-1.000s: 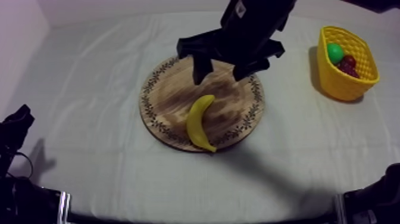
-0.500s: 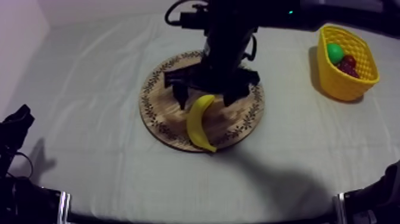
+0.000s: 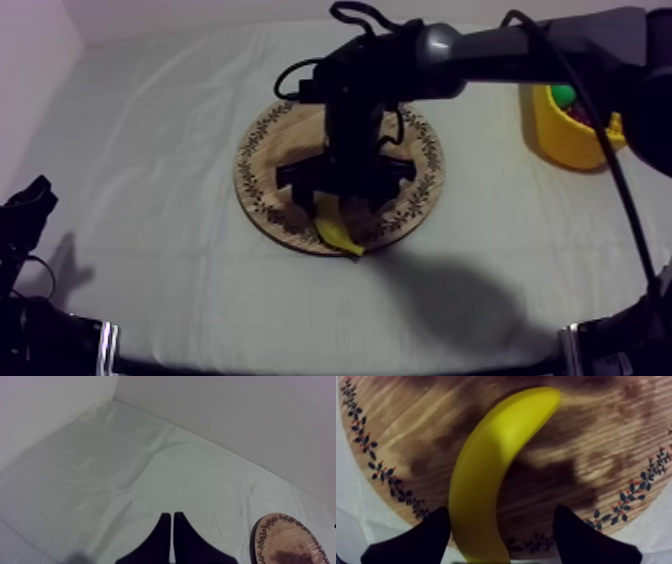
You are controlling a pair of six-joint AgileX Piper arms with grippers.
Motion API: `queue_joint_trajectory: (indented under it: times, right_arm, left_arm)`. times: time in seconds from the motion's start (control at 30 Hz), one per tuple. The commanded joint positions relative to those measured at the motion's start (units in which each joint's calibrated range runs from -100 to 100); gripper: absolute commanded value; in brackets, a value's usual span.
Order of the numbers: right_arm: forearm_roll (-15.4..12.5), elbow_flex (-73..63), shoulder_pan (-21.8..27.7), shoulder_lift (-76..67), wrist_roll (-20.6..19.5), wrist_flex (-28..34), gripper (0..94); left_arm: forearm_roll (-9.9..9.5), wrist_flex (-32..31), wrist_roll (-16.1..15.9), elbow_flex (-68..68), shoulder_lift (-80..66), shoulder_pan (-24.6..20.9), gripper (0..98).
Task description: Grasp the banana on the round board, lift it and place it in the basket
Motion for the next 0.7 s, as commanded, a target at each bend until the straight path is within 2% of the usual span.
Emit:
queue_joint_trajectory:
  times: [0.0, 0.2, 0.33, 0.47, 0.67]
  right_arm:
    - [0.11, -0.72, -0.11, 0.87, -0.16, 0.37, 59.5]
    - [0.7, -3.14, -0.36, 2.75, -0.67, 0.75, 52.0]
    - [1.38, -4.01, -0.38, 3.33, -0.88, 0.87, 42.6]
    - [2.17, -4.79, -0.32, 3.6, -0.82, 1.11, 28.5]
    - [2.85, -5.38, -0.34, 2.09, -0.48, 3.09, 22.0]
  left_arm:
    - [-0.02, 0.0, -0.01, 0.0, 0.04, -0.01, 0.1]
    - [-0.02, 0.0, -0.01, 0.0, 0.04, -0.01, 0.1]
    - [-0.02, 0.0, -0.01, 0.0, 0.04, -0.01, 0.1]
    - [-0.02, 0.0, -0.01, 0.0, 0.04, -0.01, 0.1]
    - [-0.02, 0.0, -0.01, 0.0, 0.04, -0.01, 0.1]
